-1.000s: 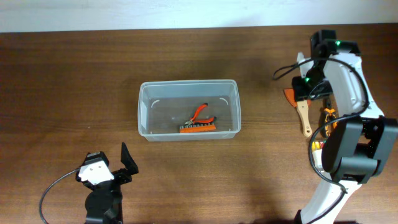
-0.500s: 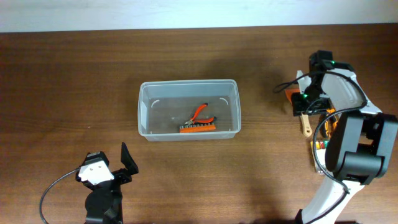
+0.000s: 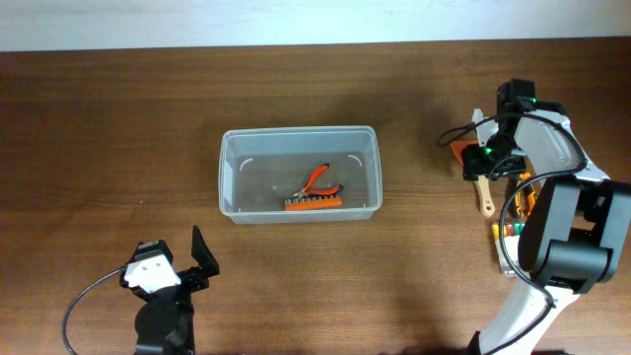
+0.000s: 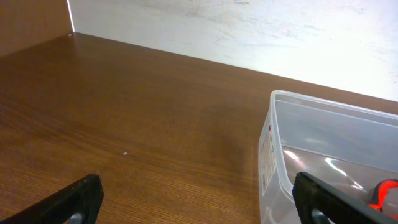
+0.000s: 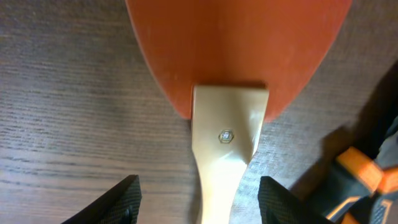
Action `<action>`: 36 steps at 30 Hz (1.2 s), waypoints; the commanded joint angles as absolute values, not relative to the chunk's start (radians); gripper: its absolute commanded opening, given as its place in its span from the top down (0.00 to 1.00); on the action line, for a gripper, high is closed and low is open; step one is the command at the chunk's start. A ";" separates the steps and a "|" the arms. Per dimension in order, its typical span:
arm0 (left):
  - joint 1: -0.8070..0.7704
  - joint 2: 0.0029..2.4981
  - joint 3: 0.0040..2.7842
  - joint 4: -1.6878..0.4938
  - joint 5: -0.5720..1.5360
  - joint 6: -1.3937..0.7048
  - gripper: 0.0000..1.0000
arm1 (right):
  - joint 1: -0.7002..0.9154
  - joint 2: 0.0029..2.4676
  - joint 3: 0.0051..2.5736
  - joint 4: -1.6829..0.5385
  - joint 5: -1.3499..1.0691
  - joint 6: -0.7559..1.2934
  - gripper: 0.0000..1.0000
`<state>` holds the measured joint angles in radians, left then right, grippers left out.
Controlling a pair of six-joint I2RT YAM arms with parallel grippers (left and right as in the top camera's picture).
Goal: Pack container
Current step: 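Grasp the scraper handle with the right gripper and lift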
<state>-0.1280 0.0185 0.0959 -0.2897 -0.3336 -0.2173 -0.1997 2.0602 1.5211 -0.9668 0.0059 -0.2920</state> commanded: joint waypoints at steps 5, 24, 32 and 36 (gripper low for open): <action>-0.131 0.012 0.093 -0.292 -0.337 -0.208 0.01 | -0.204 2.056 1.515 -0.934 0.023 -0.340 0.39; -0.131 0.012 0.093 -0.292 -0.337 -0.208 0.01 | -0.204 2.124 1.446 -0.868 0.023 -0.344 0.39; -0.131 0.012 0.093 -0.292 -0.337 -0.208 0.01 | -0.204 2.140 1.415 -0.833 0.023 -0.342 0.59; -0.131 0.012 0.093 -0.292 -0.337 -0.208 0.01 | -0.204 2.140 1.416 -0.833 0.023 -0.304 0.83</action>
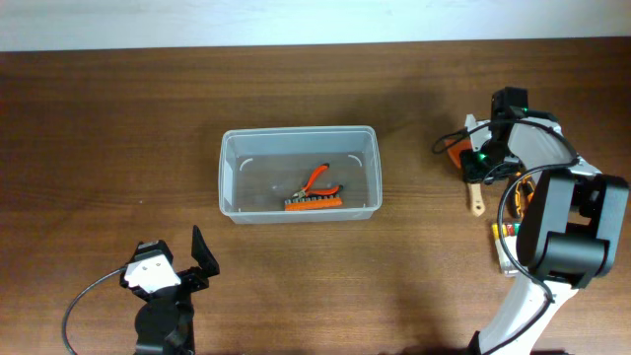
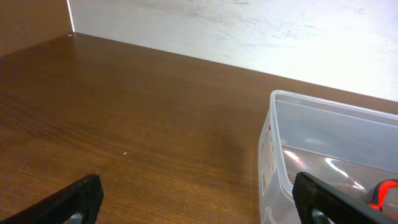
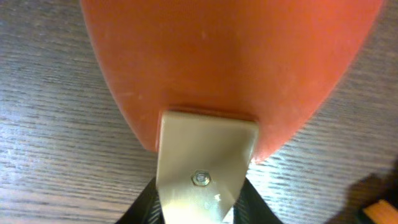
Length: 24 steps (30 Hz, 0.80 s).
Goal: Pack container
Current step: 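Grasp the scraper handle with the right gripper and lift, then carry the scraper into the container and release it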
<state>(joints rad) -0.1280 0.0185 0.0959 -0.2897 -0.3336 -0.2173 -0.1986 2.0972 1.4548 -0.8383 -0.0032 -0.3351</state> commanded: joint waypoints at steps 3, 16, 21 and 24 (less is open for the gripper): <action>-0.131 0.012 0.093 -0.292 -0.337 -0.208 0.01 | -0.204 2.138 1.429 -0.841 0.022 -0.268 0.91; -0.131 0.012 0.093 -0.292 -0.337 -0.208 0.01 | -0.148 2.136 1.944 -1.150 0.007 -0.265 0.95; -0.131 0.012 0.093 -0.292 -0.337 -0.208 0.01 | -0.065 2.136 2.218 -1.262 0.003 -0.265 0.94; -0.131 0.012 0.093 -0.292 -0.337 -0.208 0.01 | 0.014 2.136 2.370 -1.321 0.002 -0.265 0.94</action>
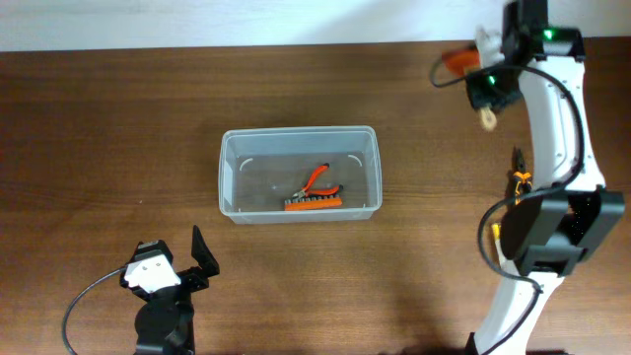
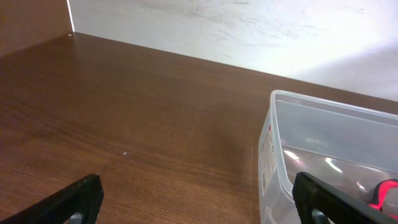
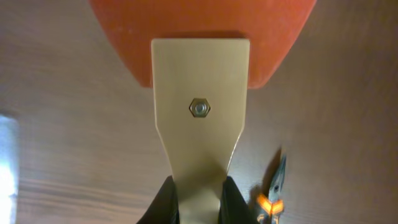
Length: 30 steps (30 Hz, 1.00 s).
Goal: Pack container
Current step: 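Carry the scraper into the container and release it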
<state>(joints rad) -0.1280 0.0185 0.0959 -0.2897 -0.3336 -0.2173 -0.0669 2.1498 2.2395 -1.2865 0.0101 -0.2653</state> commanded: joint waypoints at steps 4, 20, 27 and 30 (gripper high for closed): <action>-0.131 0.012 0.093 -0.292 -0.337 -0.208 0.01 | 0.137 2.136 2.484 -1.369 -0.001 -0.265 0.94; -0.131 0.012 0.093 -0.292 -0.337 -0.208 0.01 | 0.585 2.137 2.403 -1.412 -0.004 -0.386 0.92; -0.131 0.012 0.093 -0.292 -0.337 -0.208 0.01 | 0.615 2.137 2.166 -1.382 -0.004 -0.465 0.86; -0.131 0.012 0.093 -0.292 -0.337 -0.208 0.01 | 0.615 2.137 2.038 -1.319 -0.004 -0.479 0.83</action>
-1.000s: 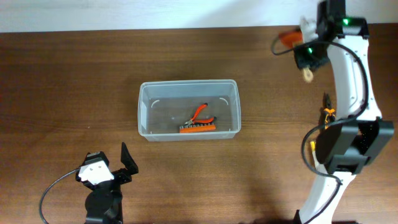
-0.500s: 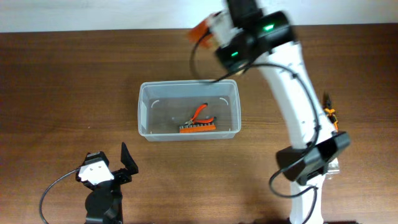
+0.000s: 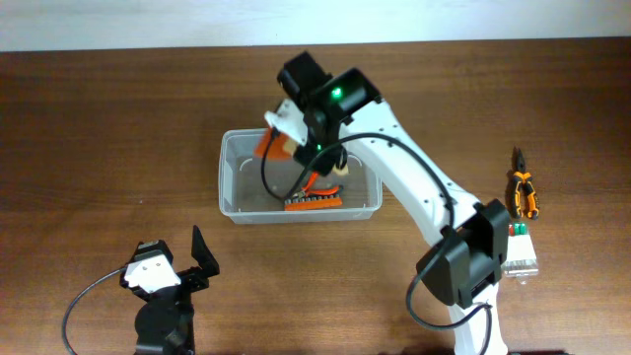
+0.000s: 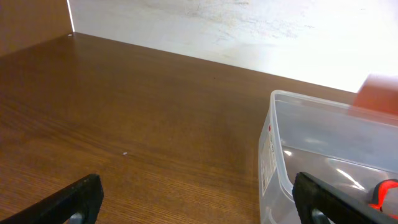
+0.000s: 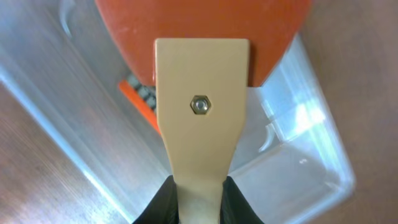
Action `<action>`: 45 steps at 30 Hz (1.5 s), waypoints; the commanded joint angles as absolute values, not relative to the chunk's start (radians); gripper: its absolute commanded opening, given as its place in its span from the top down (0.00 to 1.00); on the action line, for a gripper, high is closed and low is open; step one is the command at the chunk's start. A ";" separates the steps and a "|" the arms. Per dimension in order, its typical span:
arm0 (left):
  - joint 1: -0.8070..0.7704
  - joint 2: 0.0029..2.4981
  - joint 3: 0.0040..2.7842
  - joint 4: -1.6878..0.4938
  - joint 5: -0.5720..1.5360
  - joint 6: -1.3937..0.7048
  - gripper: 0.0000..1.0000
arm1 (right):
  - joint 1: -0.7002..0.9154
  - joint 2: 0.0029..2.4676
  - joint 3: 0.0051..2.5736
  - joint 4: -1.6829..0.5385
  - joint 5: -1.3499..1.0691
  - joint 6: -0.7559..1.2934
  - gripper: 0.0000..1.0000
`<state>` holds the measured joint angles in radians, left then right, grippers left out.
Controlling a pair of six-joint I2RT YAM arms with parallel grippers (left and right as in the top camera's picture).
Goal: Pack container
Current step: 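Carry the scraper into the container and release it, then move the right gripper over the orange-handled pliers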
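A clear plastic container (image 3: 226,182) stands mid-table, holding orange-handled pliers (image 3: 317,177) and an orange bit holder (image 3: 314,201). My right gripper (image 5: 200,200) is shut on the wooden handle of an orange-bladed spatula (image 5: 202,68), held above the container (image 5: 298,155). From overhead the spatula's blade (image 3: 269,146) is over the container's back left part. It shows as an orange blur (image 4: 380,93) in the left wrist view. My left gripper (image 4: 199,205) is open near the table's front left, short of the container's wall (image 4: 273,168), with nothing between its fingers.
Black-and-orange pliers (image 3: 522,189) lie on the table at the right. A small packet of tools (image 3: 520,248) lies nearer the front right. My right arm (image 3: 414,187) reaches across from the right base to the container.
My right gripper, still shut on the spatula, has moved from the table's far back right to above the container. The left arm has not moved.
My right gripper was open around the spatula's handle as it lay at the right of the table. Then it was shut on the handle there. Then it held the spatula up at the back right, and now holds it over the container.
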<state>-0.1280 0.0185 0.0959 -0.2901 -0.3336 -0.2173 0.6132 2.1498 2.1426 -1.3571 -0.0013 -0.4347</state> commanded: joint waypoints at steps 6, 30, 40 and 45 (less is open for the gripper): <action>-0.131 0.012 0.093 -0.292 -0.337 -0.208 0.01 | 0.615 2.137 1.853 -1.191 -0.004 -0.479 0.83; -0.131 0.012 0.093 -0.292 -0.337 -0.208 0.01 | 0.369 2.125 2.424 -1.562 0.062 -0.244 0.29; -0.131 0.012 0.093 -0.292 -0.337 -0.208 0.01 | 0.043 2.123 2.508 -1.697 0.057 -0.199 0.30; -0.131 0.012 0.093 -0.292 -0.337 -0.208 0.01 | -0.092 2.123 2.447 -1.699 0.049 -0.163 0.30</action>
<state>-0.1280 0.0185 0.0959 -0.2897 -0.3336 -0.2173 -0.0219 2.1365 2.4908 -1.6924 0.0551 -0.2039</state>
